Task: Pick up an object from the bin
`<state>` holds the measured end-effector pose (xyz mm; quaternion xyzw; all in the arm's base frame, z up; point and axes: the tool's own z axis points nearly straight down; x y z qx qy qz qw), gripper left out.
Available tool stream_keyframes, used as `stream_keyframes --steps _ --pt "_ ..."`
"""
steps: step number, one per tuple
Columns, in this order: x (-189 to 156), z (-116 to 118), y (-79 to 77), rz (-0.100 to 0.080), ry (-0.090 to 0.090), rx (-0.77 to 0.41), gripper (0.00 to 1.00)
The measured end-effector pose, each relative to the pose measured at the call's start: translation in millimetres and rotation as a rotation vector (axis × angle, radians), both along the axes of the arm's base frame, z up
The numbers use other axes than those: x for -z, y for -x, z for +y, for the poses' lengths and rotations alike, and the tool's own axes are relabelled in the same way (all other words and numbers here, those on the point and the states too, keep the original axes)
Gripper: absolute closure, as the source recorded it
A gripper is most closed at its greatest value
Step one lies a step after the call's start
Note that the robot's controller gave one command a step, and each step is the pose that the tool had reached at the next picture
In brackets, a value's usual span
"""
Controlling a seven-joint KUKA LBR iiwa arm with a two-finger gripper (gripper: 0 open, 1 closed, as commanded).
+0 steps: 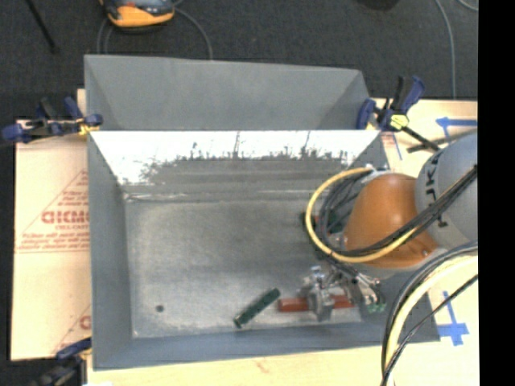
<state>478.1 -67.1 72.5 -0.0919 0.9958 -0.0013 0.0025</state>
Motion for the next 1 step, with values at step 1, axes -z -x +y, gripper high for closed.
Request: stream_keyframes --steps 1 --pt "0.1 0.0 0.0 0.000 0.000 -0.001 1.00"
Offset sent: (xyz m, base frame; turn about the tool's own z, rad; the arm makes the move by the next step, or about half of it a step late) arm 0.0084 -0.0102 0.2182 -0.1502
